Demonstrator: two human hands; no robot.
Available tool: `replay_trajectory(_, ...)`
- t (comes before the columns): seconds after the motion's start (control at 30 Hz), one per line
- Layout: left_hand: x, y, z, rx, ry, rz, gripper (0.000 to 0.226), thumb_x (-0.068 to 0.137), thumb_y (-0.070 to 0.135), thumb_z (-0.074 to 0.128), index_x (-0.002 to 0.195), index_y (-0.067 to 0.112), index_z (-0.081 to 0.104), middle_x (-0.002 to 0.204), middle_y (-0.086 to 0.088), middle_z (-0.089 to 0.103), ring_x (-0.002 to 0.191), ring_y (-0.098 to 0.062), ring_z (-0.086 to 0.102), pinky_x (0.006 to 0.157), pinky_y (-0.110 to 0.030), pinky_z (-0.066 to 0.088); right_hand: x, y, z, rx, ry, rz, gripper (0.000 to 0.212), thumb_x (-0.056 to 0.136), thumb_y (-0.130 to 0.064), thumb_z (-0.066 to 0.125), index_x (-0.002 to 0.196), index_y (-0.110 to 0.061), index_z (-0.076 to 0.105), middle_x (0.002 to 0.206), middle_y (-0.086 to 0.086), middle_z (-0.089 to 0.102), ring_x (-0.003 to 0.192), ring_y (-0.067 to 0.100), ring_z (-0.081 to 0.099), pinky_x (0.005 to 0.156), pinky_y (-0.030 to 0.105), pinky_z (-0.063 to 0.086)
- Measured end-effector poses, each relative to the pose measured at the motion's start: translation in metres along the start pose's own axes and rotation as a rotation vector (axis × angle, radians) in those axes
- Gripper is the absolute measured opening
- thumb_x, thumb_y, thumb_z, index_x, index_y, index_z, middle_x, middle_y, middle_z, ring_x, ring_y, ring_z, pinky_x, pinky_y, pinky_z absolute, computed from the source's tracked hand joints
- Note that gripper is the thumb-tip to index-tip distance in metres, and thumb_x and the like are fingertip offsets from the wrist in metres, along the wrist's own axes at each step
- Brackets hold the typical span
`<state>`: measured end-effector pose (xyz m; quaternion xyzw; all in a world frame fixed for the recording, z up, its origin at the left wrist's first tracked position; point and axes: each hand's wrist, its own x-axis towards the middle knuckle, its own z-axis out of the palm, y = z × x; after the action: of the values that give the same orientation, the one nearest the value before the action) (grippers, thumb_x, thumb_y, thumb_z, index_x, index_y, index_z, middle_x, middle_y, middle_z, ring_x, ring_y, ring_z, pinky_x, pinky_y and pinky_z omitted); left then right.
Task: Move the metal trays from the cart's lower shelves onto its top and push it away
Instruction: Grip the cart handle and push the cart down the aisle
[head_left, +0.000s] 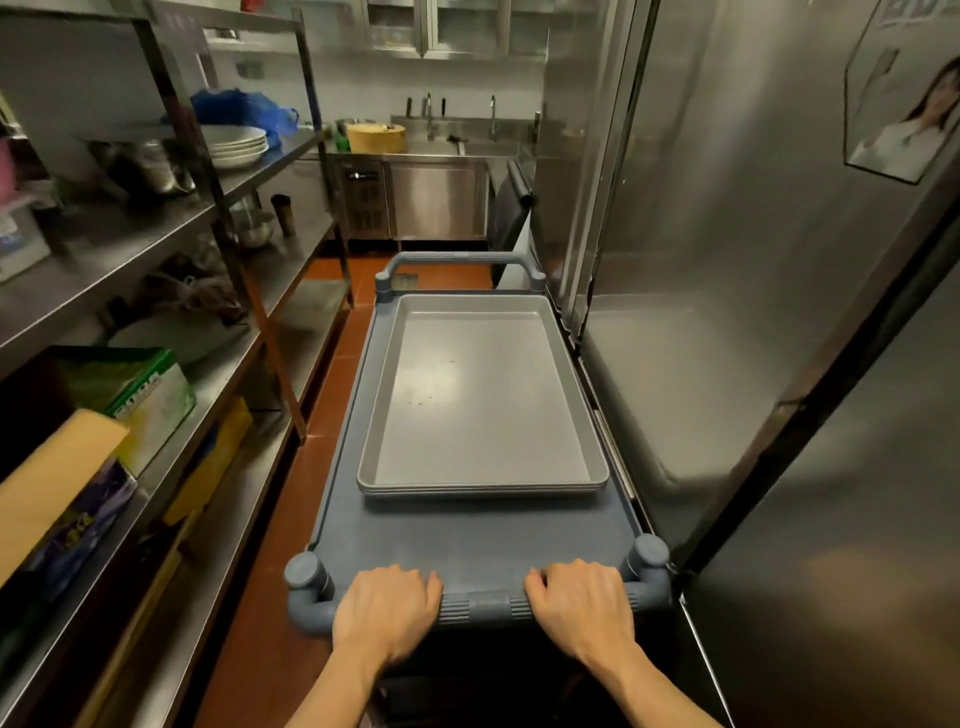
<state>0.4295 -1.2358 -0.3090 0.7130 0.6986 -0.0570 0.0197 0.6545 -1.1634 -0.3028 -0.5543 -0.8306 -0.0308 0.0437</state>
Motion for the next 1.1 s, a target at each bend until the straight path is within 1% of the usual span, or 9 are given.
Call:
replay_trajectory(0.17,0.019,-0.008,0.000,-0.036,0.017,-0.049,0.030,0.093,0.030,0.047,0.063,0.027,0.044,0.067,-0.010,0.071,0.059,-0.035,0.067,0.050,-0.040,0.049,0.021,0.000,0.003,-0.010,-0.014,0.038,0.060,0.084,-0.051,0.022,0.066,-0.016,0.066,0.069,0.010,0.071,0.067,0.028,0.066,0.058,0.035,0.042)
replay_trajectory(0.3,0.024,-0.011,-0.001,0.018,0.044,0.005,0.028,0.097,0.029,0.033,0.086,0.020,0.057,0.084,-0.012,0.072,0.073,-0.039,0.068,0.054,-0.042,0.043,0.024,-0.002,0.000,-0.020,-0.041,0.055,0.056,0.084,-0.048,0.025,0.062,-0.016,0.065,0.067,0.010,0.070,0.065,0.029,0.066,0.056,0.035,0.042)
replay_trajectory(0.4,0.022,-0.008,-0.003,0.020,0.053,-0.004,0.029,0.100,0.031,0.031,0.082,0.022,0.053,0.086,-0.012,0.073,0.076,-0.039,0.068,0.059,-0.043,0.048,0.024,-0.002,-0.001,-0.022,-0.047,0.050,0.055,0.085,-0.048,0.029,0.064,-0.016,0.068,0.068,0.012,0.071,0.067,0.031,0.066,0.058,0.035,0.044)
replay_trajectory(0.5,0.020,-0.005,-0.002,0.060,0.096,0.009,0.037,0.101,0.033,0.027,0.109,0.016,0.059,0.090,-0.012,0.072,0.079,-0.039,0.068,0.057,-0.042,0.044,0.025,-0.001,-0.001,0.002,-0.006,0.021,0.056,0.085,-0.047,0.028,0.066,-0.014,0.069,0.070,0.013,0.071,0.069,0.033,0.067,0.059,0.035,0.044)
replay_trajectory(0.67,0.008,0.000,-0.006,0.006,0.121,-0.124,0.046,0.102,0.042,0.025,0.102,0.020,0.065,0.093,-0.011,0.074,0.088,-0.036,0.068,0.070,-0.041,0.049,0.022,0.002,-0.003,0.089,-0.018,-0.008,0.056,0.087,-0.048,0.026,0.065,-0.013,0.063,0.076,0.014,0.071,0.074,0.035,0.065,0.062,0.036,0.040)
replay_trajectory(0.77,-0.005,0.002,-0.018,-0.270,0.099,-0.162,0.043,0.103,0.044,0.029,0.086,0.019,0.061,0.098,-0.014,0.072,0.096,-0.038,0.064,0.076,-0.042,0.046,0.018,0.002,-0.013,0.229,-0.078,-0.003,0.048,0.090,-0.048,0.031,0.072,-0.016,0.062,0.086,0.016,0.071,0.084,0.037,0.065,0.069,0.038,0.041)
replay_trajectory(0.9,-0.034,0.005,-0.049,-0.571,0.102,-0.208,0.043,0.101,0.044,0.037,0.063,0.024,0.042,0.084,-0.011,0.067,0.088,-0.034,0.062,0.068,-0.035,0.035,-0.005,-0.001,-0.047,0.384,-0.126,0.025,0.043,0.089,-0.047,0.038,0.073,-0.014,0.061,0.080,0.013,0.069,0.080,0.037,0.062,0.063,0.036,0.038)
replay_trajectory(1.0,-0.066,0.016,-0.087,-0.659,0.143,-0.247,0.044,0.100,0.045,0.039,0.067,0.020,0.050,0.073,-0.003,0.061,0.079,-0.030,0.061,0.066,-0.035,0.037,-0.030,-0.007,-0.089,0.488,-0.150,0.070,0.039,0.088,-0.045,0.041,0.072,-0.015,0.060,0.081,0.011,0.068,0.079,0.035,0.061,0.063,0.035,0.041)
replay_trajectory(1.1,-0.108,0.034,-0.122,-0.849,0.217,-0.260,0.047,0.100,0.046,0.040,0.091,0.008,0.066,0.094,-0.011,0.071,0.089,-0.028,0.066,0.084,-0.047,0.051,-0.064,-0.016,-0.120,0.589,-0.100,0.100,0.033,0.088,-0.046,0.043,0.081,-0.020,0.062,0.089,0.009,0.069,0.084,0.032,0.062,0.069,0.036,0.044)
